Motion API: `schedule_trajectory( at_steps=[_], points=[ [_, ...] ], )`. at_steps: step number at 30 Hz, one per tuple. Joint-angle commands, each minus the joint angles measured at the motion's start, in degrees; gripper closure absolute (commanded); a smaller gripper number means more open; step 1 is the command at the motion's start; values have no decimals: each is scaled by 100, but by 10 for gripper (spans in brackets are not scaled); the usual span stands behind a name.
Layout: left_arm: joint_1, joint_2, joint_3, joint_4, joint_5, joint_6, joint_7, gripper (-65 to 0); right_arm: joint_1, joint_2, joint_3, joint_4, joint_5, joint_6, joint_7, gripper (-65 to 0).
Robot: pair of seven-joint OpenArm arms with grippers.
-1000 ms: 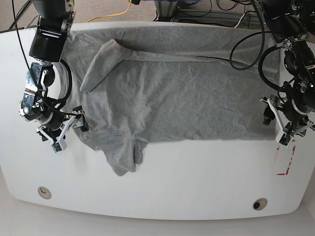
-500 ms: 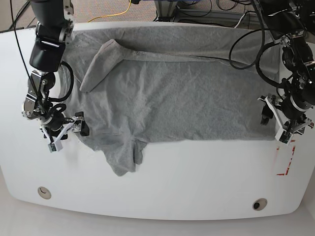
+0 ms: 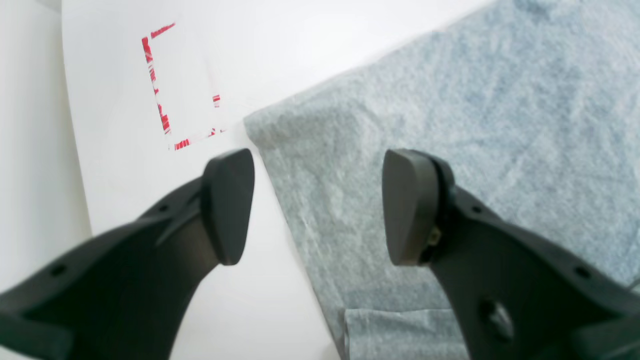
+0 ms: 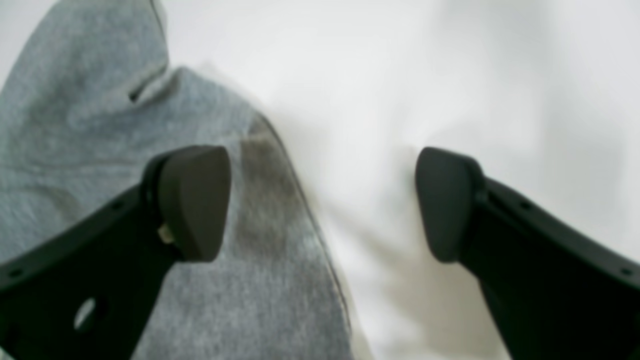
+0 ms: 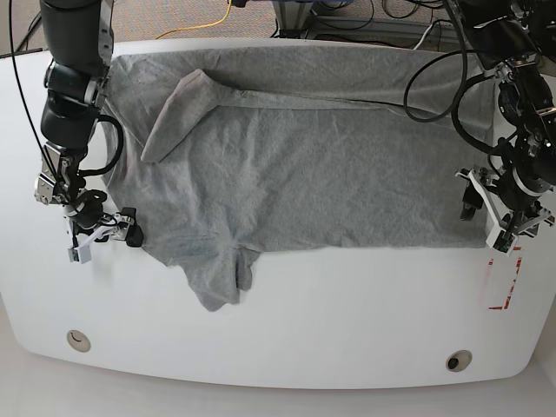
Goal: Layout the t-shirt on the table in an organized manner, then fold the t-shirt properly
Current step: 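Move the left gripper along the hem to the shirt's other corner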
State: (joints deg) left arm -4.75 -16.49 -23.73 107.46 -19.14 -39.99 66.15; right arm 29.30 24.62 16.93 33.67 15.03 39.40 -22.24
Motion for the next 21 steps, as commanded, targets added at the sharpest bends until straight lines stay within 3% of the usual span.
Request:
schedule_trajectory(
  at_steps=[1,10,16,18,21],
  points=[
    [-92,-70,-23,107,-34,-1,-114,-379,213,-40,17,110,-118,60,127,-553],
    [-92,-70,-23,98,-34,-1,-114,-379,204,-506,17,207,-549,60,-31,-547],
    [-100,-78,-32,89,-34,-1,-114,-379,213,-541,17,207,-531,60,-57,-544],
    [-118,-96,-49,72,-25,-1,-114,-379,213,-541,17,207,-540,60,-49,-520],
    [-127,-78,-243,63,-16,-1,-131,-379,213,-533,17,207,-558,60,-49,-428]
  ],
)
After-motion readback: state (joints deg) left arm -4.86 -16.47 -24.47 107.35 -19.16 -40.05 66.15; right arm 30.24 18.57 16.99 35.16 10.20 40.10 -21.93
